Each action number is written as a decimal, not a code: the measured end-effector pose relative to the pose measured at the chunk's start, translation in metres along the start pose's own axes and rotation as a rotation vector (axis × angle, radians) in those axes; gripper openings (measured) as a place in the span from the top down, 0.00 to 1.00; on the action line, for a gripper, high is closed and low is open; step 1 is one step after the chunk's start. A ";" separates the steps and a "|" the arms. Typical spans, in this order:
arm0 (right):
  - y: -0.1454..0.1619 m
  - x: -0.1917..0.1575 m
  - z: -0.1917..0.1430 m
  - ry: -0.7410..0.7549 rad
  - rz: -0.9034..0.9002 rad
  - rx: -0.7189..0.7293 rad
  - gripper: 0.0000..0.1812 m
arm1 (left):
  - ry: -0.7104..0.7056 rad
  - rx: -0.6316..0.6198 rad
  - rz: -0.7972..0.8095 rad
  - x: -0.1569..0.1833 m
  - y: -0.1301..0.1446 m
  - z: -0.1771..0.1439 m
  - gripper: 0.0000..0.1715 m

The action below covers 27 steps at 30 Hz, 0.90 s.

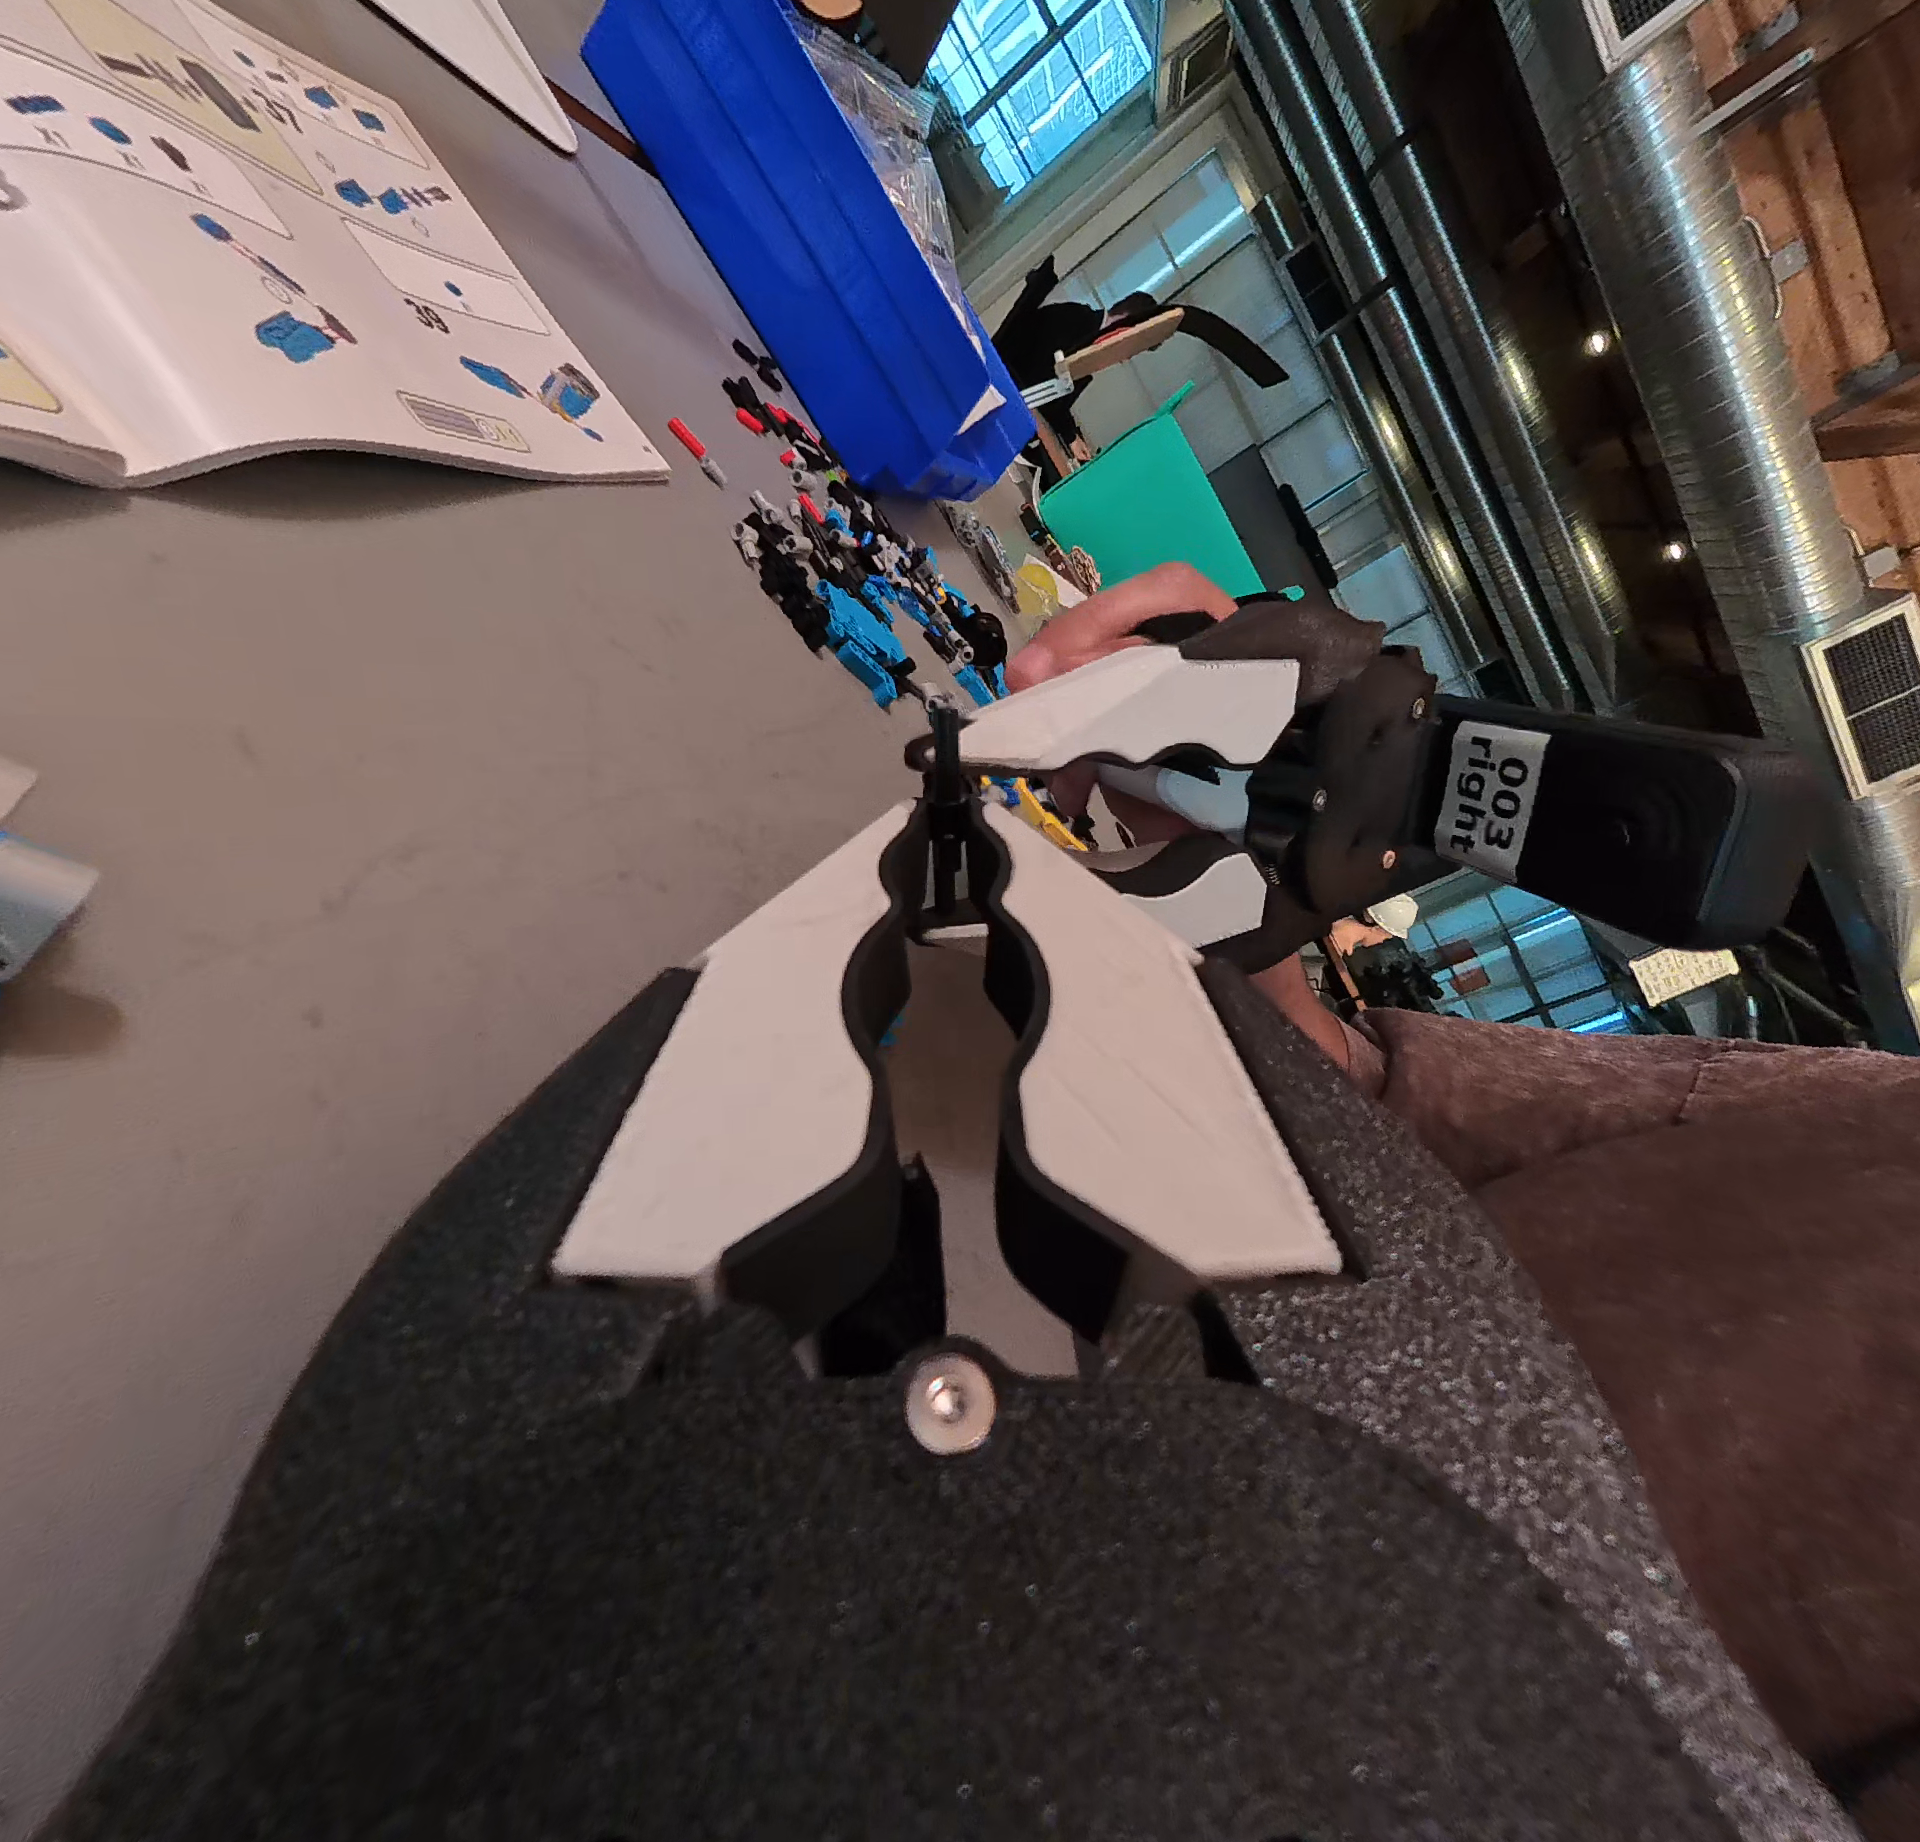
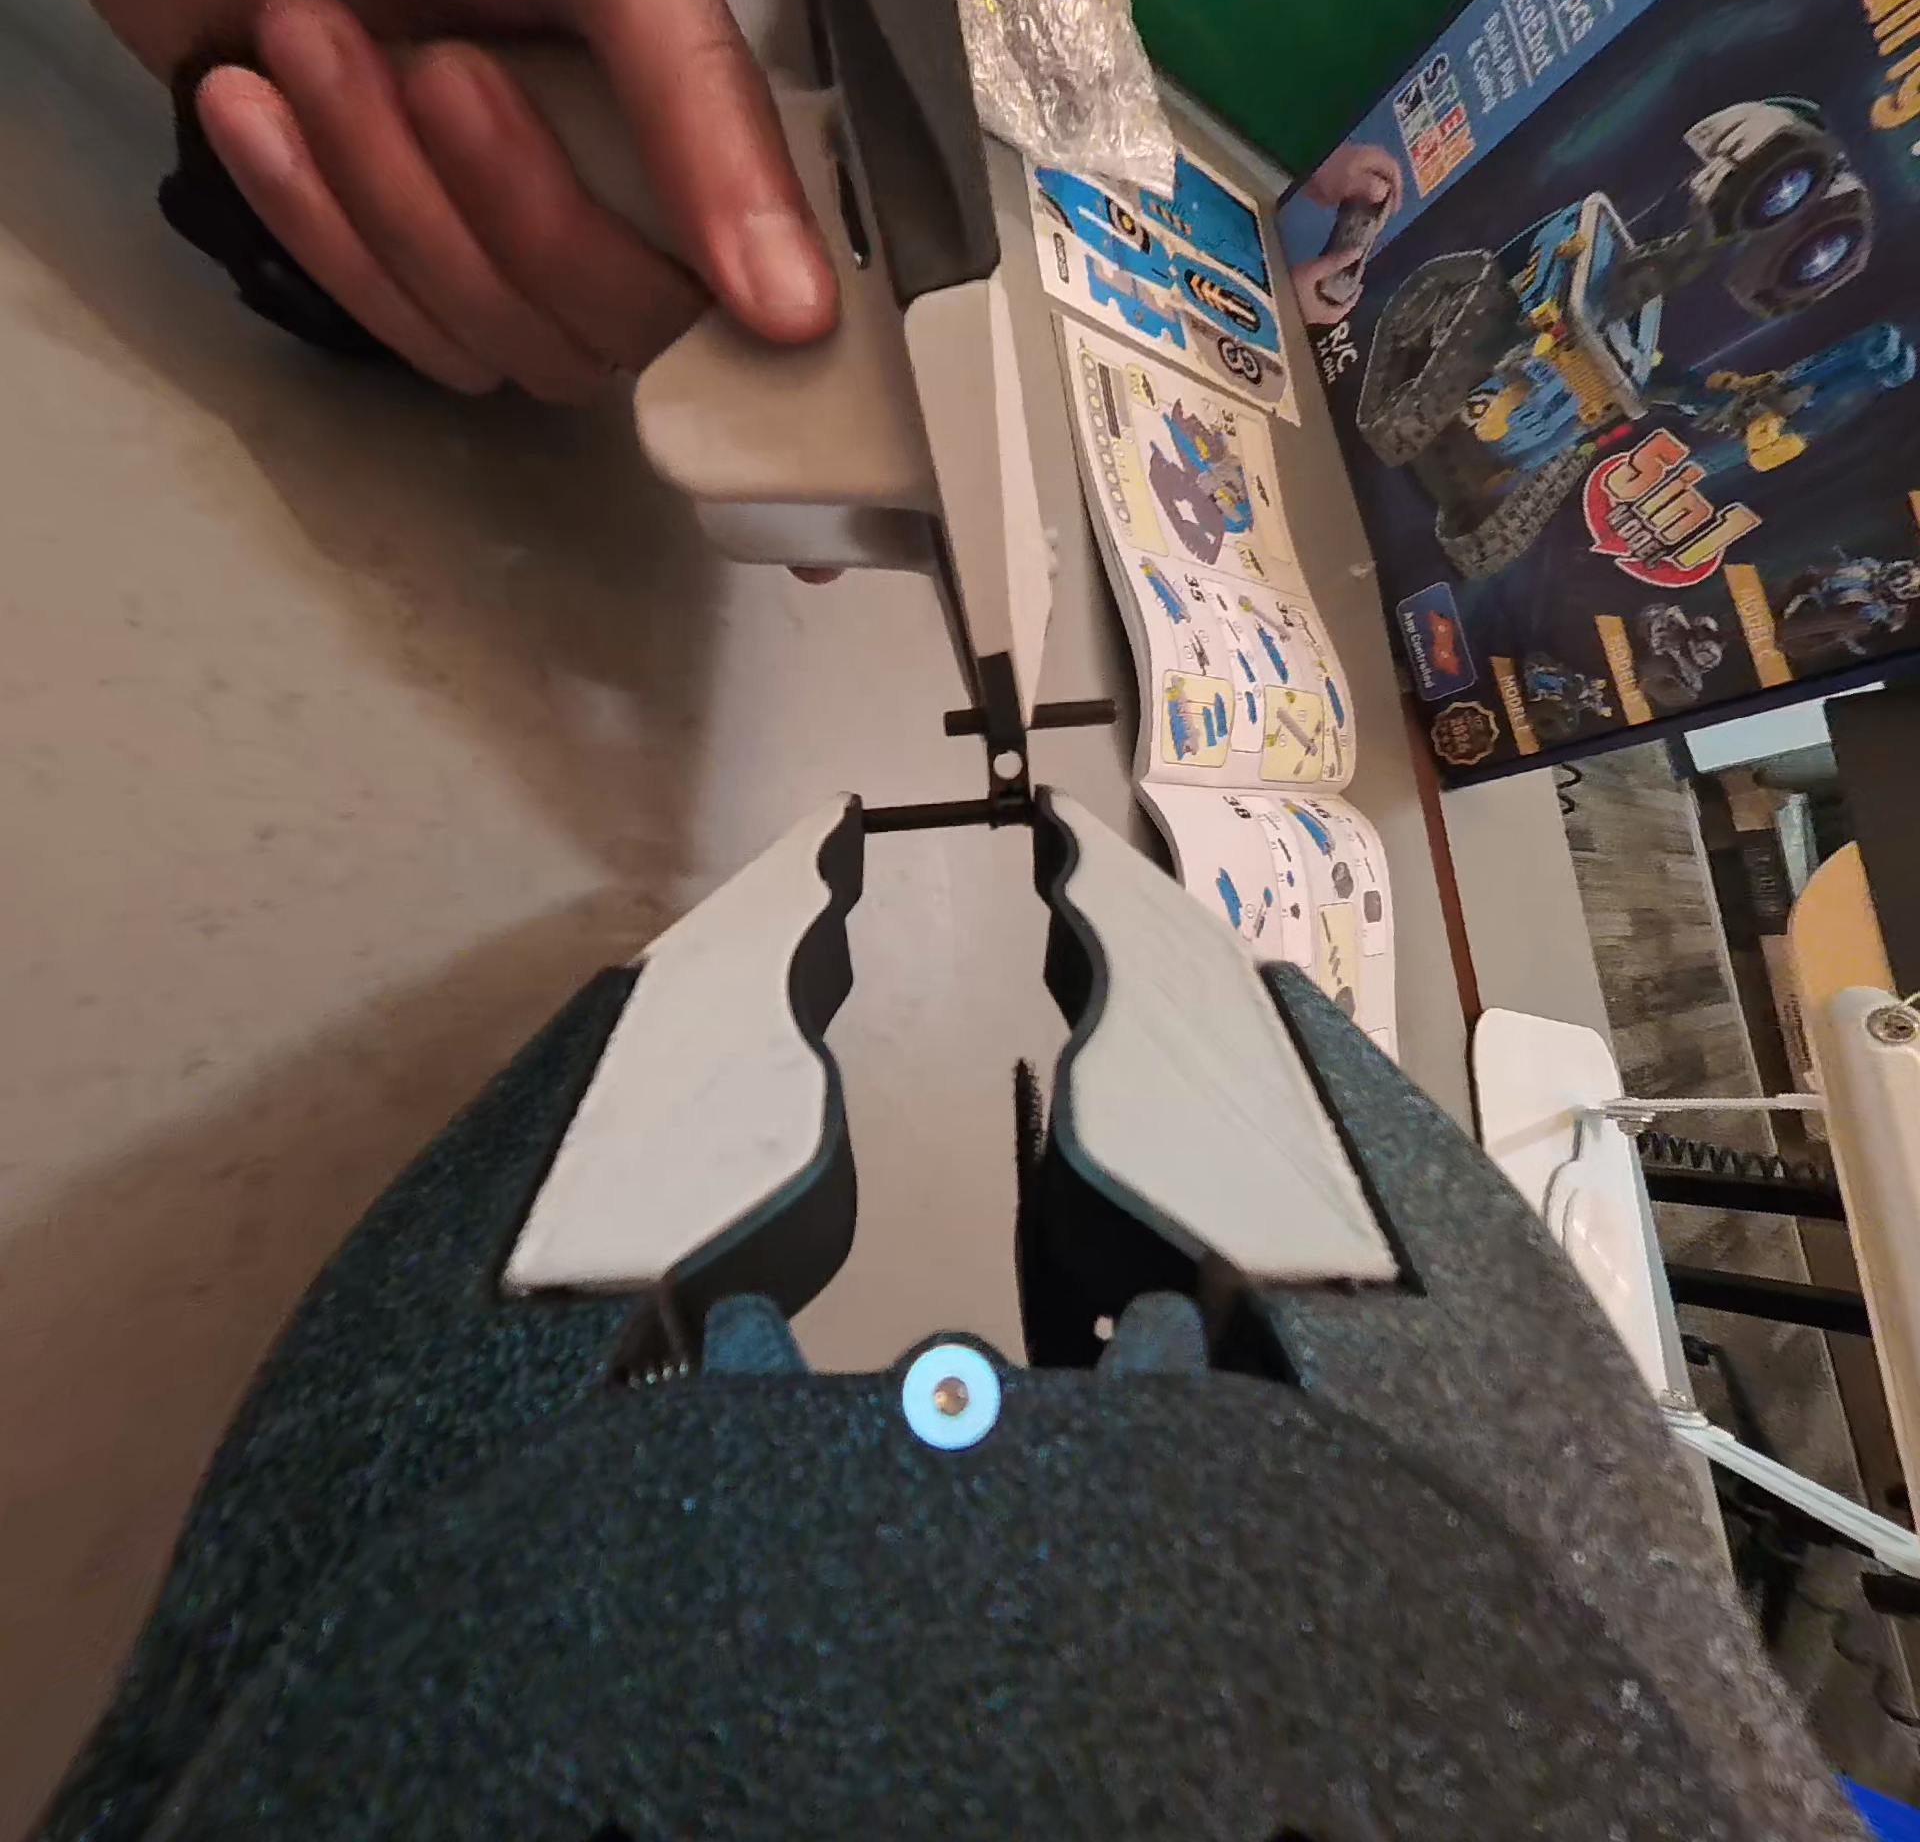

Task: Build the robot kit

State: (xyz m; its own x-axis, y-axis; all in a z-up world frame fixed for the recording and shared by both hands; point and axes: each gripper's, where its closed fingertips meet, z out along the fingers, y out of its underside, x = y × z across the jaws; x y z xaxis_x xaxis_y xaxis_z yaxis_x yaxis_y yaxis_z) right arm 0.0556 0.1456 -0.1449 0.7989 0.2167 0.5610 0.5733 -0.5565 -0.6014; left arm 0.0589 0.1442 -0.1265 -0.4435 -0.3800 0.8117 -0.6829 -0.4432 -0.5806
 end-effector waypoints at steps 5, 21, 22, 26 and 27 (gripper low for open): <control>-0.003 0.002 0.000 0.027 -0.035 0.015 0.77 | 0.002 -0.008 0.004 0.001 0.001 0.001 0.97; -0.001 -0.007 0.002 0.014 -0.047 -0.004 0.76 | -0.019 -0.017 0.006 -0.004 0.001 0.000 0.97; -0.001 -0.007 0.003 0.025 -0.060 -0.009 0.78 | -0.017 -0.025 0.010 -0.003 0.002 0.000 0.97; -0.003 -0.003 0.004 0.056 -0.076 -0.003 0.82 | -0.010 -0.033 0.008 -0.003 0.003 0.002 0.97; -0.003 -0.003 0.005 0.064 -0.087 -0.005 0.82 | -0.011 -0.030 0.007 -0.003 0.003 0.002 0.97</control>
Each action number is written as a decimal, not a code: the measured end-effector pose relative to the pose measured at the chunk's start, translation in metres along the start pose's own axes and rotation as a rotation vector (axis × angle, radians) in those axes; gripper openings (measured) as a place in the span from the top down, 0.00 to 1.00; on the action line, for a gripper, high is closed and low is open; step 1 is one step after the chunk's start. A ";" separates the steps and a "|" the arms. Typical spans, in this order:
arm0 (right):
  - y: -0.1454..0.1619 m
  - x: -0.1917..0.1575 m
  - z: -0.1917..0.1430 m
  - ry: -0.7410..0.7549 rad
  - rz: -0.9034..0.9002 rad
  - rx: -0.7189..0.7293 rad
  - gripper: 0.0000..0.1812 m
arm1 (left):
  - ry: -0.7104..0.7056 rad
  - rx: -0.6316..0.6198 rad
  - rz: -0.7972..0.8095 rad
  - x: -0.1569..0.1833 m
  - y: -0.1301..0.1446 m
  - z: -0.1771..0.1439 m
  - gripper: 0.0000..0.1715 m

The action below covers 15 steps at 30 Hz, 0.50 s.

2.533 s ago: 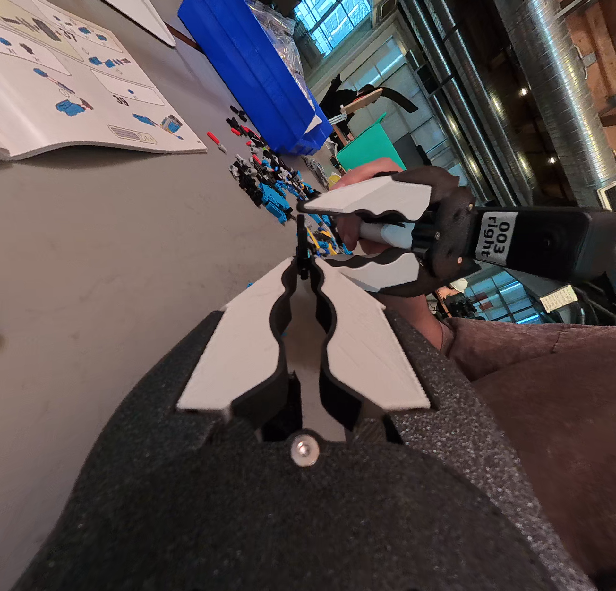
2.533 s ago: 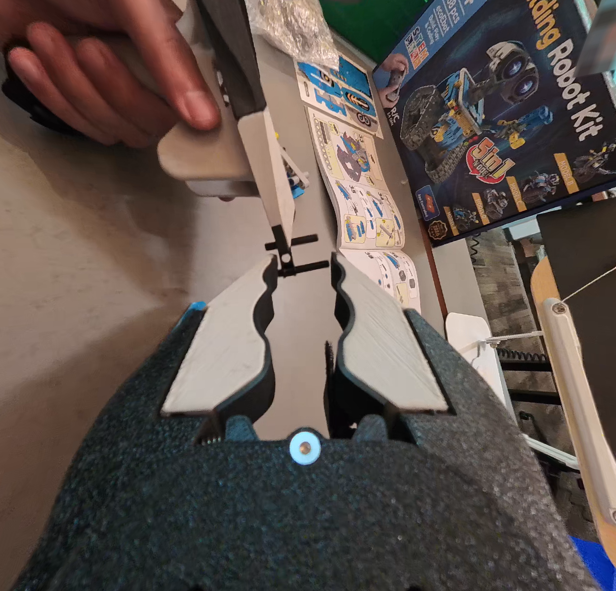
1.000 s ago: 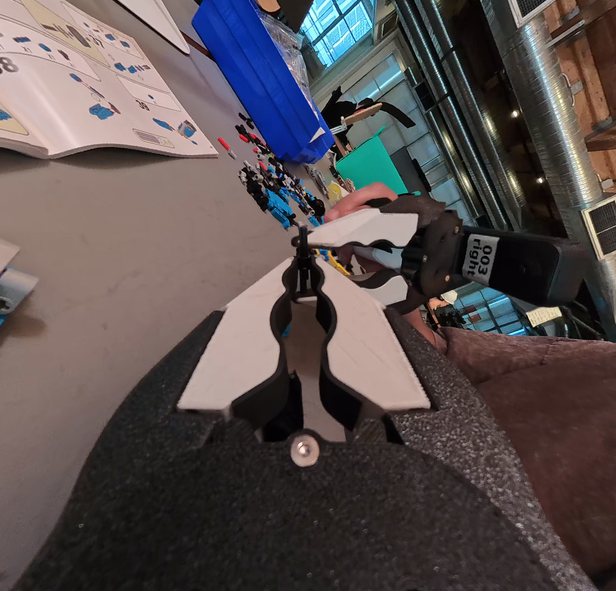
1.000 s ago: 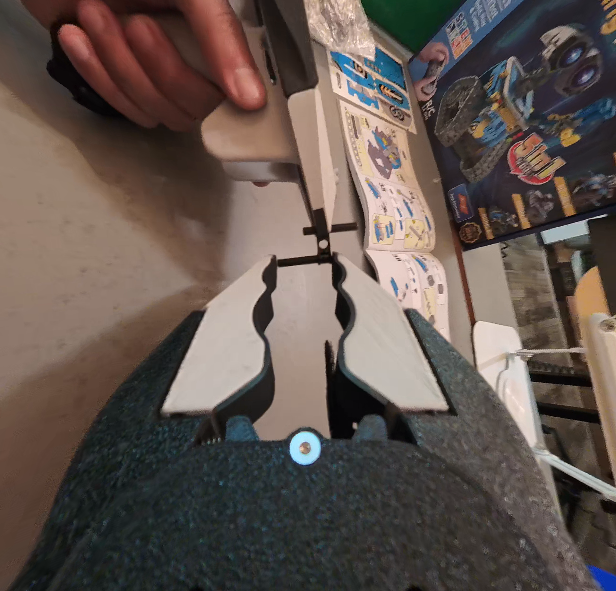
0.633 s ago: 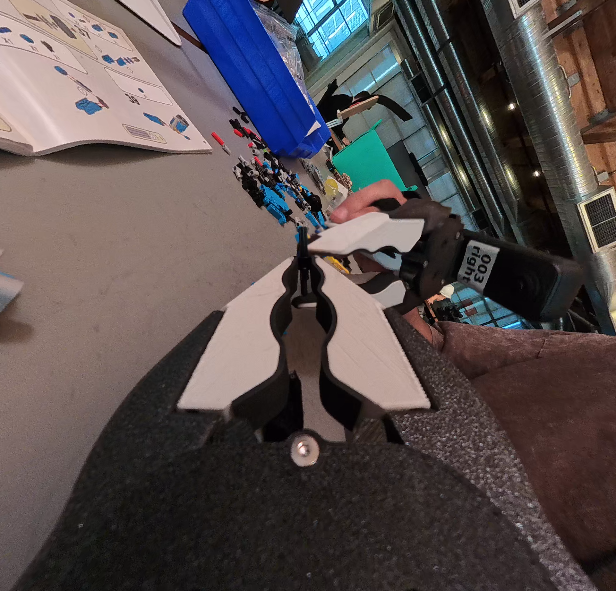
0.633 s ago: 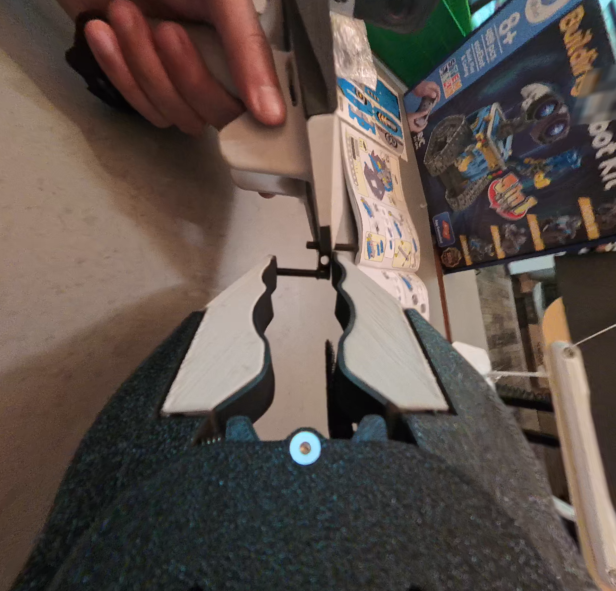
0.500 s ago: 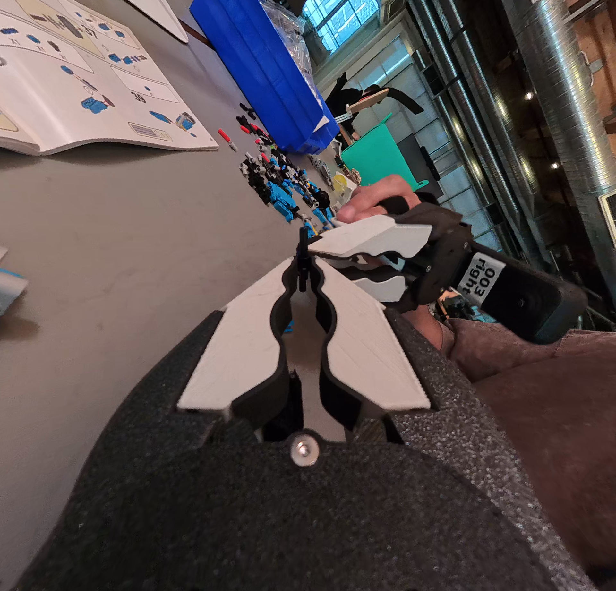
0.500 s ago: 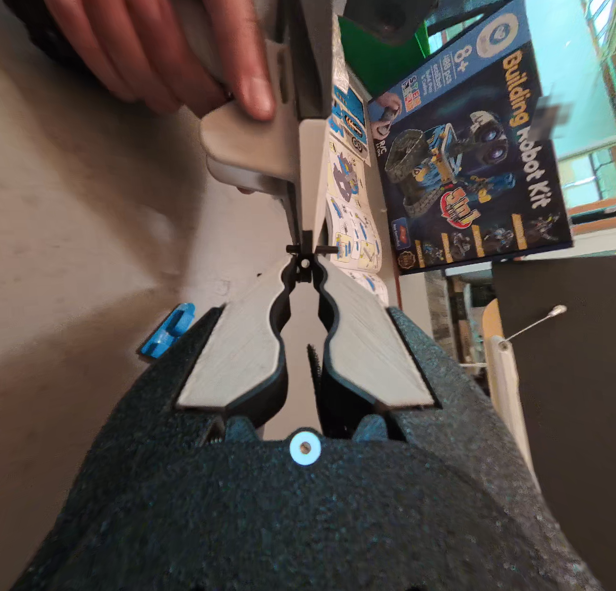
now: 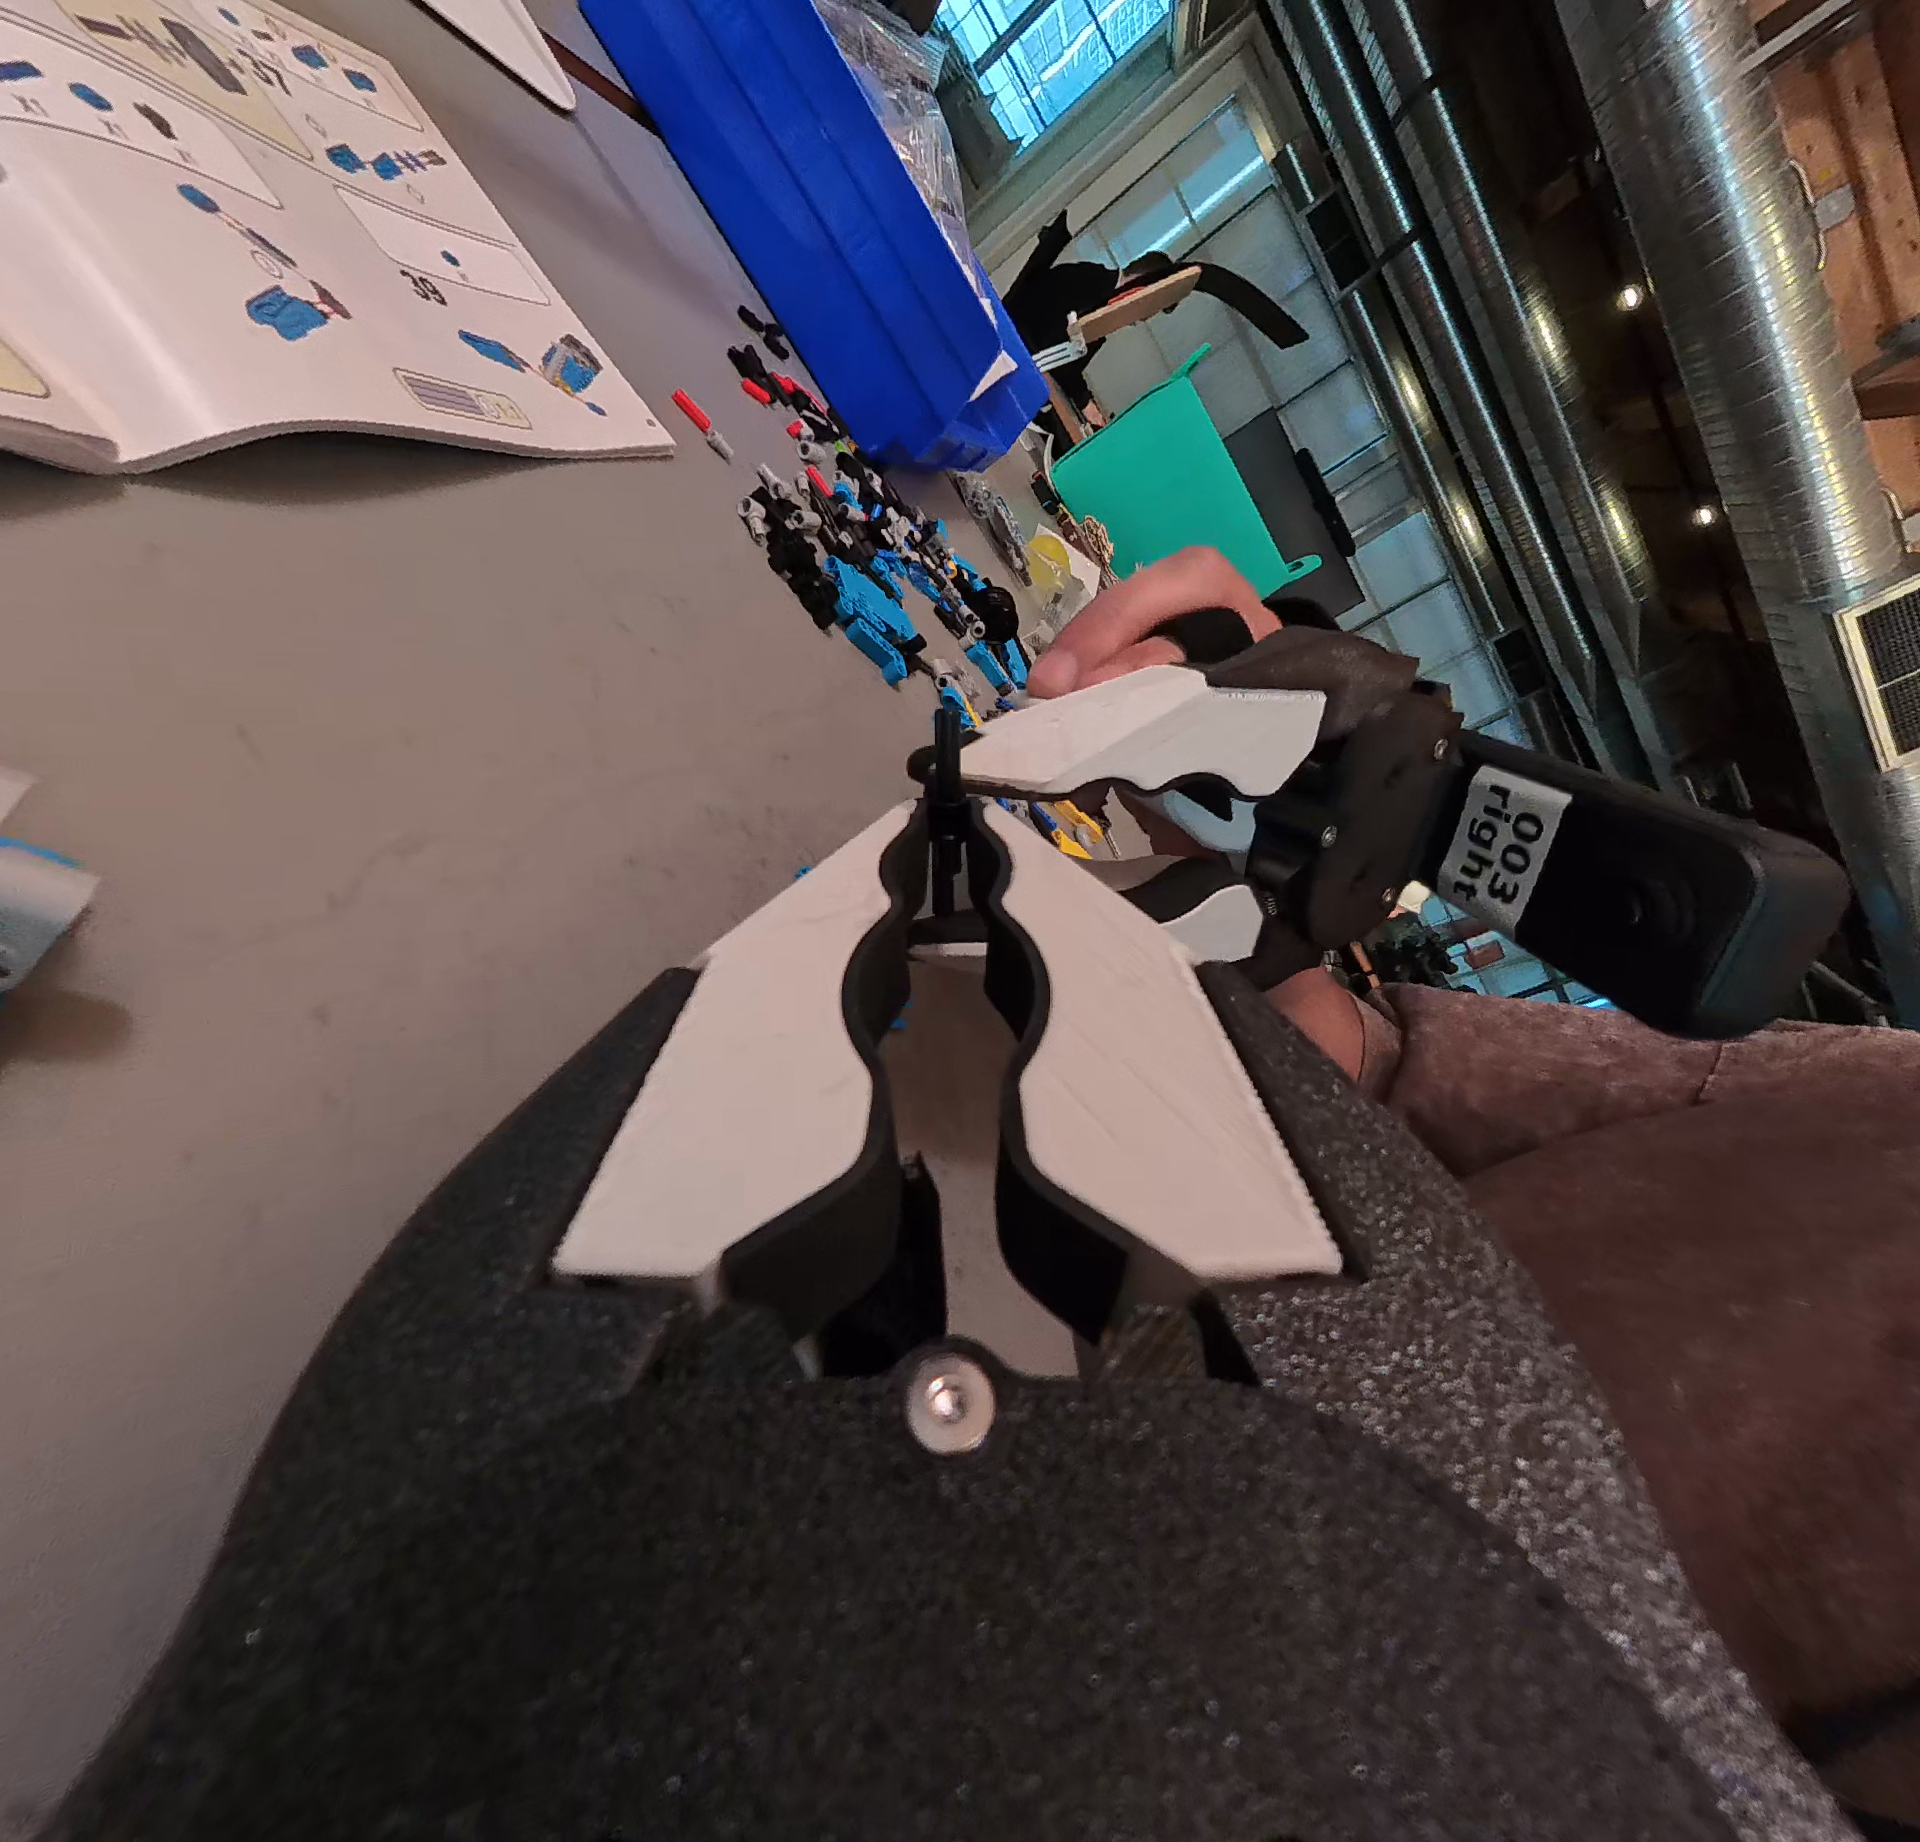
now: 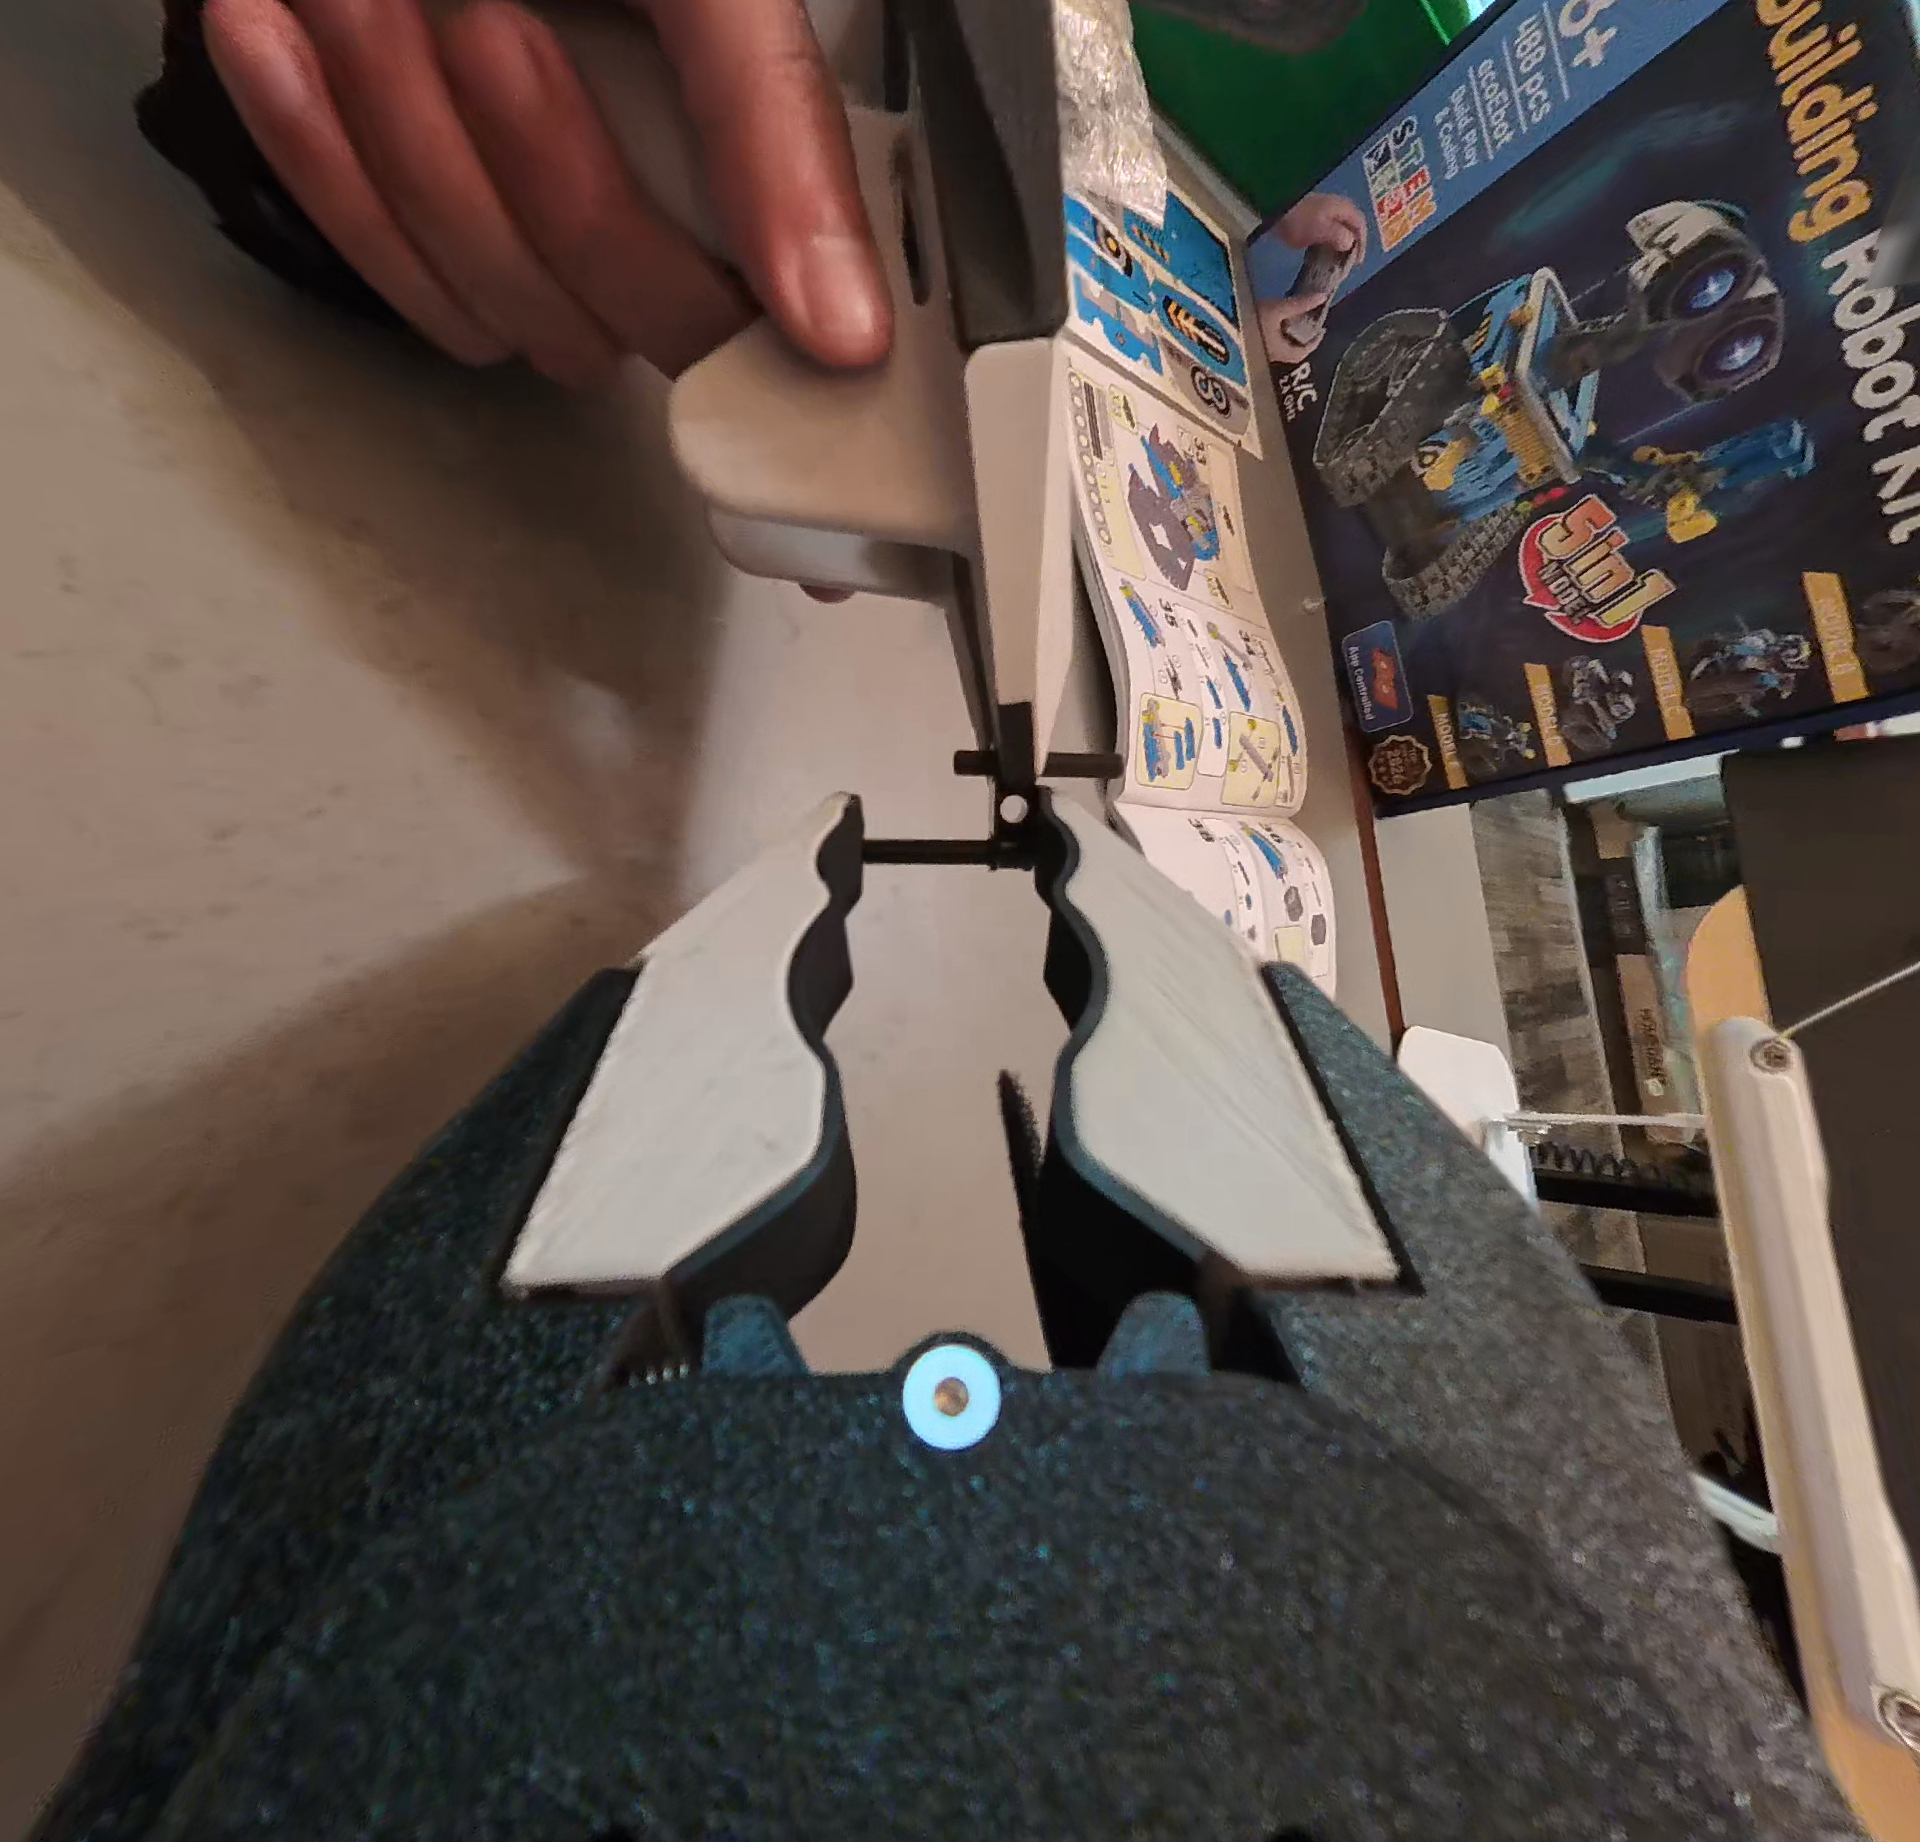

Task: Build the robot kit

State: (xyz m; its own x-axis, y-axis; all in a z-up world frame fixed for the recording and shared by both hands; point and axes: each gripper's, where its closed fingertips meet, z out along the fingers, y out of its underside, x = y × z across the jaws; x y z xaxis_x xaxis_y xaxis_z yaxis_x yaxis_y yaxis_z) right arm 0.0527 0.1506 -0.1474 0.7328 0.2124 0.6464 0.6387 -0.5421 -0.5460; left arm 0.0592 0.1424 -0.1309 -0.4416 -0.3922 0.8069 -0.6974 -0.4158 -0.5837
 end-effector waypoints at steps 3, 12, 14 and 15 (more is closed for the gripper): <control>-0.001 0.001 0.001 0.006 -0.023 -0.009 0.82 | 0.002 0.006 -0.007 0.000 -0.001 -0.001 0.97; -0.001 0.007 -0.001 -0.007 0.020 -0.014 0.97 | -0.022 -0.011 0.028 0.000 0.004 0.001 0.97; 0.001 0.007 -0.001 -0.032 0.070 -0.003 0.96 | -0.024 -0.015 0.030 0.000 0.004 0.002 0.97; 0.000 0.008 -0.002 -0.018 0.077 0.015 0.96 | -0.010 -0.006 0.027 0.001 0.002 0.002 0.97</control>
